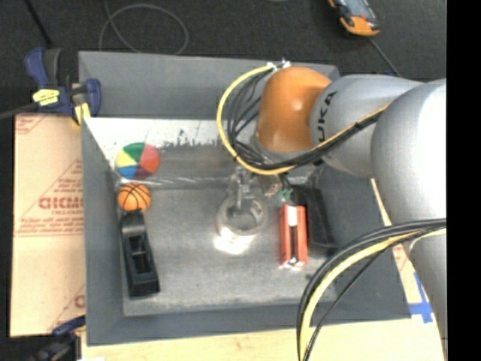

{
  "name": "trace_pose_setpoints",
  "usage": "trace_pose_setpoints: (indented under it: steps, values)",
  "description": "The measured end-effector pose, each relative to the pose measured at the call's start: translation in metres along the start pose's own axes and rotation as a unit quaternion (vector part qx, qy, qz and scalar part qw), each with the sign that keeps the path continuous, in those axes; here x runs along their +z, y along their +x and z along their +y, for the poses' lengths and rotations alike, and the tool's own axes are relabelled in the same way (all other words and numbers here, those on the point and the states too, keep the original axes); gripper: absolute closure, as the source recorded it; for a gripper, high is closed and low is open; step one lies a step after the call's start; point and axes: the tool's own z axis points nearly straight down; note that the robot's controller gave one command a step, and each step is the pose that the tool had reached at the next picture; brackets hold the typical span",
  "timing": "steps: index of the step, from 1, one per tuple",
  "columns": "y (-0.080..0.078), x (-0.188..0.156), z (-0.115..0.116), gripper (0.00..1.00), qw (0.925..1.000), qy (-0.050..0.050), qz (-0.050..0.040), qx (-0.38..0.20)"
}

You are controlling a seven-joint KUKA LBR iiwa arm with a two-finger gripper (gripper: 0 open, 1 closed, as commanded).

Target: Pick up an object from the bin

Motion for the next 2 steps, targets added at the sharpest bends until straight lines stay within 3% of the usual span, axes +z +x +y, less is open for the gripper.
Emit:
trace_pose_setpoints:
  steps: [1, 2]
  values:
    - [-0.001, -0.009, -0.001, 1.0, 1.0, 0.0, 0.0003, 0.001]
    - [-0.002, -0.048, -0.001, 1.0, 1.0, 0.0, -0.0013, 0.001]
